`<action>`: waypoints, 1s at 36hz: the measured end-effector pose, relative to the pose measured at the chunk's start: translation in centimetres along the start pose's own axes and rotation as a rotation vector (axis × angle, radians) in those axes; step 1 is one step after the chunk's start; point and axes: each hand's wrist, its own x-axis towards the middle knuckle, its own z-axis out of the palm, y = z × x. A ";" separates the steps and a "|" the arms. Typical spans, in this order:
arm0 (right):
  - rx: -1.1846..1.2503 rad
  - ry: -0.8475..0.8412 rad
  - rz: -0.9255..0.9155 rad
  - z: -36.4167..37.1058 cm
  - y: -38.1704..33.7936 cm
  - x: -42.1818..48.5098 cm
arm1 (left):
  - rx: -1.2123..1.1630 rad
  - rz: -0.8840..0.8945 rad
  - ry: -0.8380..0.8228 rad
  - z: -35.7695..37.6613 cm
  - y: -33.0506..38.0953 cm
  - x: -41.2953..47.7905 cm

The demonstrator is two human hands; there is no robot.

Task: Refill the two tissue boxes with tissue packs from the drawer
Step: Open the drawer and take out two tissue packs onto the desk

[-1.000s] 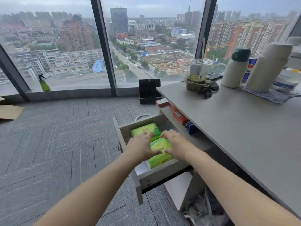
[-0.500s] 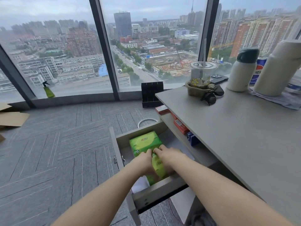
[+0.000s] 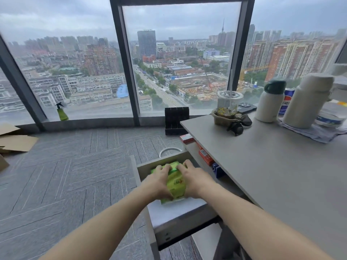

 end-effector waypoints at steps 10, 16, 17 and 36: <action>0.026 0.194 -0.017 -9.7 0.5 -5.2 | -0.085 0.222 0.124 -8.1 4.6 -3.7; -0.047 0.232 0.048 -15.3 3.7 -12.0 | -0.154 0.383 0.126 -10.1 10.7 -5.4; -0.054 0.220 0.072 -16.0 4.3 -13.3 | -0.177 0.410 0.105 -10.0 11.9 -5.6; 0.154 0.081 0.472 -13.1 16.9 -32.5 | -0.274 0.594 -0.122 0.8 29.0 -7.9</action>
